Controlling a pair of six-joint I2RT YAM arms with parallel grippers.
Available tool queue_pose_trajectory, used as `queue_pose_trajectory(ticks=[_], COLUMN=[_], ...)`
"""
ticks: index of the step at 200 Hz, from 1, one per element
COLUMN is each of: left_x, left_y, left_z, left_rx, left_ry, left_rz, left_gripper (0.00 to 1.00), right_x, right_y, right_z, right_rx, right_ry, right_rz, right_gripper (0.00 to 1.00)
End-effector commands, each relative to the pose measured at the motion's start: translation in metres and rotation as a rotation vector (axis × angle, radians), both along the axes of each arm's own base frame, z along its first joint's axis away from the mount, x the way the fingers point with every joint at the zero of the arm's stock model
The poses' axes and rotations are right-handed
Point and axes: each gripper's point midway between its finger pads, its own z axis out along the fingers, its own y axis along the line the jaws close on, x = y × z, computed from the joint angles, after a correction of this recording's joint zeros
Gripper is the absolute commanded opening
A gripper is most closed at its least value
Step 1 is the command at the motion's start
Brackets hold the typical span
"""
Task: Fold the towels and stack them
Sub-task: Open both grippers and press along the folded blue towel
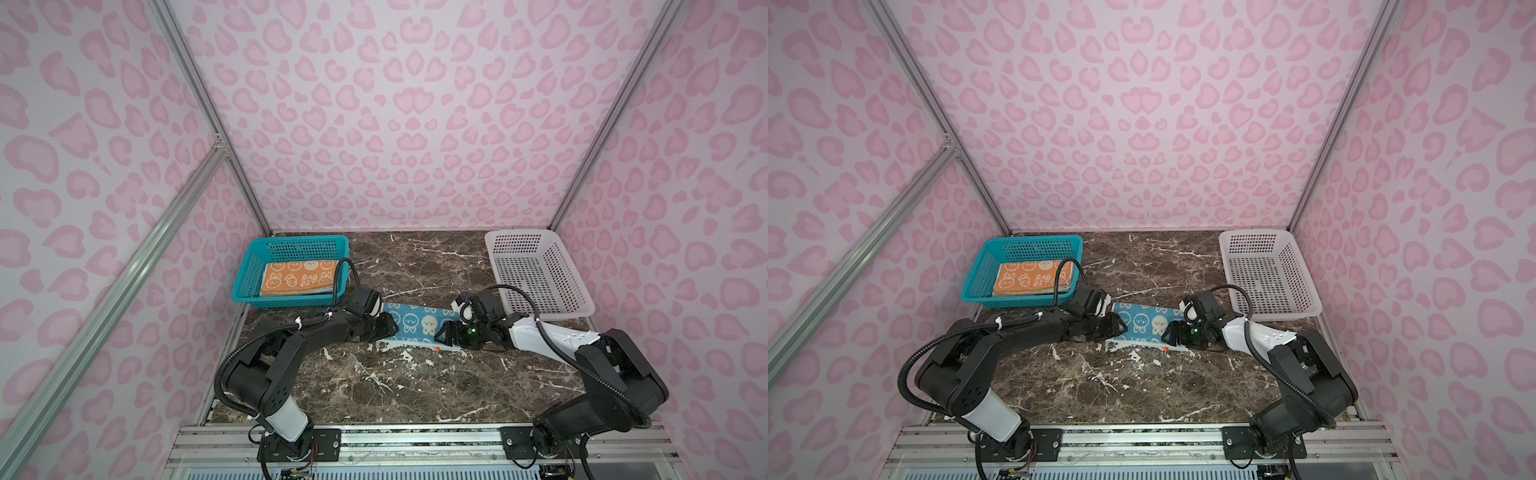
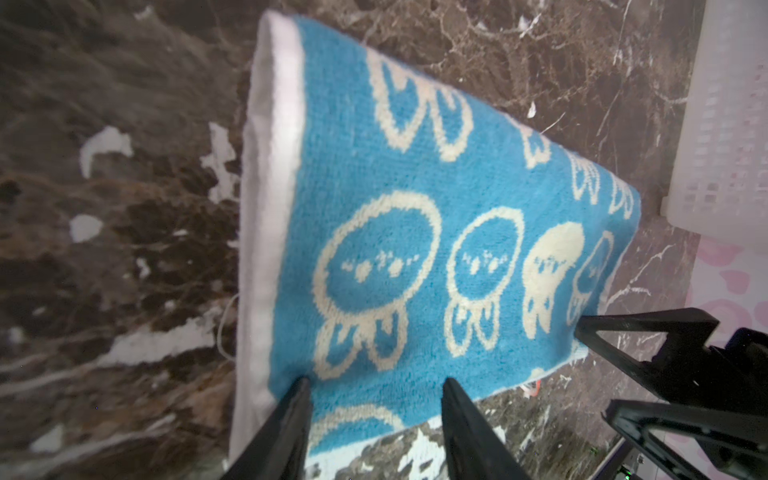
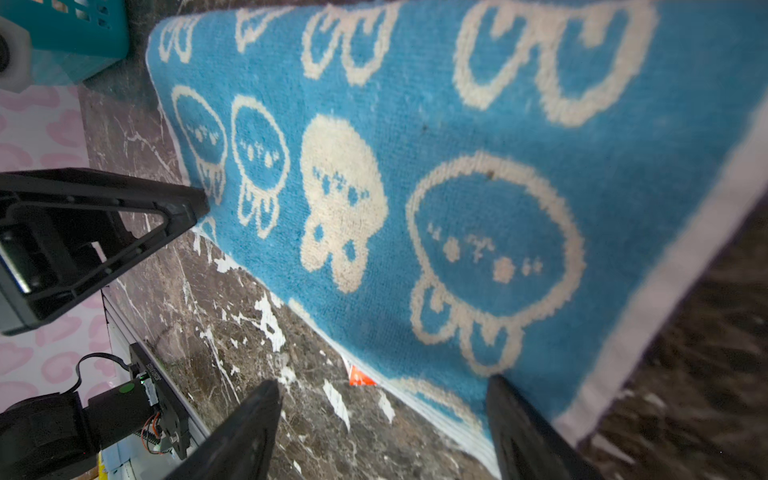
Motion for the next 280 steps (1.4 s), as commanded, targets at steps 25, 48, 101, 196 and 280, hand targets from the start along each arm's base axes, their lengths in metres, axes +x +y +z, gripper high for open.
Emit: queue_pose_trajectory(ticks=[25, 48, 101, 196, 280], left_x=[0.007, 0.014, 0.009, 0.004, -0.003], left_y=[0.004, 0.005, 0.014, 0.02, 0.029], left_z=[0.01, 0.036, 0.037, 0.02, 0.005], left_rx=[0.041, 0.045, 0.084, 0.116, 0.161], left_ry=[-0.037, -0.092, -0.101, -0.075, -0.045], left_rz=[-0.009, -0.008, -0.01, -0.009, -0.008], left_gripper=[0.52, 0.52, 0.52, 0.52, 0.52], right_x=[0.003, 0.009, 0.002, -0.008, -0.006], right_y=[-0.007, -0.02, -0.051, -0.052, -0.051], right_z=[0.012, 0.028, 0.007, -0.023, -0.017], right_rx=[-0.051, -0.113, -0.212, -0.214, -0.214], right_ry=[-0.043, -0.088, -0.04, 0.017, 0.01], right_rz=[0.01, -0.016, -0.085, -0.071, -0.064], right_gripper=[0.8, 0.8, 0.67, 0.4, 0.26])
